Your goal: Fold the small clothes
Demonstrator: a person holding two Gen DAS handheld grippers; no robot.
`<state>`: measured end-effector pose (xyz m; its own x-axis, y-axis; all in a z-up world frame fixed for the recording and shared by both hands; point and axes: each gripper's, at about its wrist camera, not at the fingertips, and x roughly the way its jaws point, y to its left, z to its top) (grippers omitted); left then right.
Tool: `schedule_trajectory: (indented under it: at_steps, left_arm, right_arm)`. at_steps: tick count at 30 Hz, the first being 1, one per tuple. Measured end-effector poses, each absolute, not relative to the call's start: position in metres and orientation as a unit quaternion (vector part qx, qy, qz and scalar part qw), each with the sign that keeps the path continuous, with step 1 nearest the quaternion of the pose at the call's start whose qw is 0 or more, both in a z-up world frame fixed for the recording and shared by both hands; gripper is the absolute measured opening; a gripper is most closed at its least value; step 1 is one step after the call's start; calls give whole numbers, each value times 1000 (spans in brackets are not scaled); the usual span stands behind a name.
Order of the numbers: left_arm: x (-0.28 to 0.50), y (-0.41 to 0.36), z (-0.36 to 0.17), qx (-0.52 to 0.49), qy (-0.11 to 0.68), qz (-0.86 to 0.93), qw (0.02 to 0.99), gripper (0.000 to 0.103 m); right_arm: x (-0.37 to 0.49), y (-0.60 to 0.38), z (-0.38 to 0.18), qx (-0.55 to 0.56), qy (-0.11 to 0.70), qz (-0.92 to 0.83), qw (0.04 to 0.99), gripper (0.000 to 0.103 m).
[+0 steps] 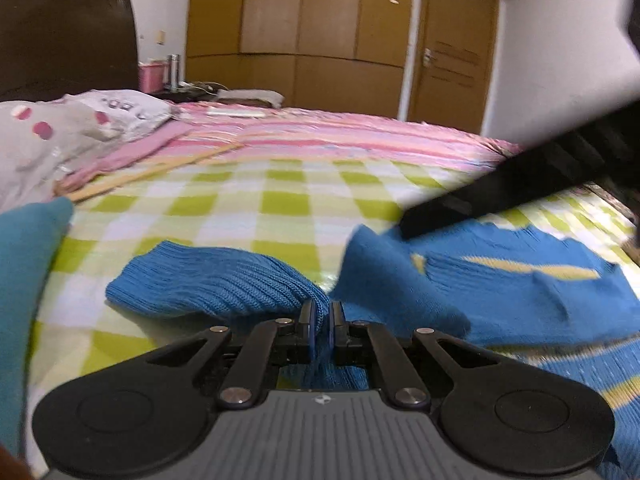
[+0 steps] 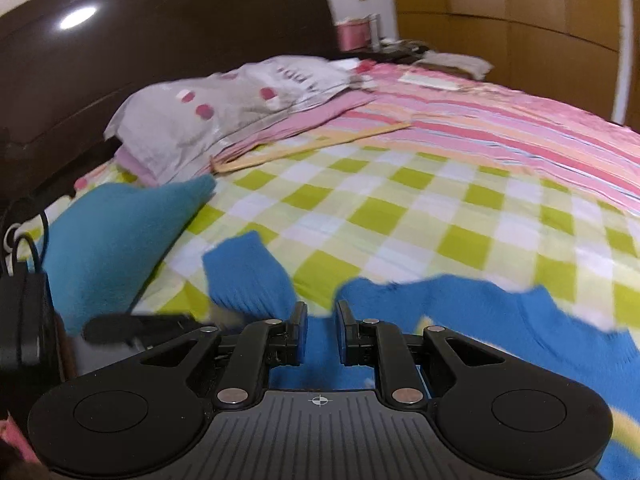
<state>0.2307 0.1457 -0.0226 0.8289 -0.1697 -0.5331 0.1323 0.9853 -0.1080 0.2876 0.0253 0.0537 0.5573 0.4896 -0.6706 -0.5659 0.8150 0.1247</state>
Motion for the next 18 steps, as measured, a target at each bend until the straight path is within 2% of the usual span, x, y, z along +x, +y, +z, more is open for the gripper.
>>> schedule_trajectory:
  at_steps: [1, 2, 18]
  left_arm:
    - [230, 144, -23, -32, 284, -85, 954, 12]
    - [226, 143, -24, -29, 286, -90, 953, 12]
    - [222, 140, -31, -18, 299, -123, 946, 13]
  right_arm:
    - [293, 31, 52, -51, 368, 304, 877, 33]
    - [300, 37, 50, -49, 376, 308, 872, 34]
    - [372, 112, -5, -29, 478, 360, 801, 39]
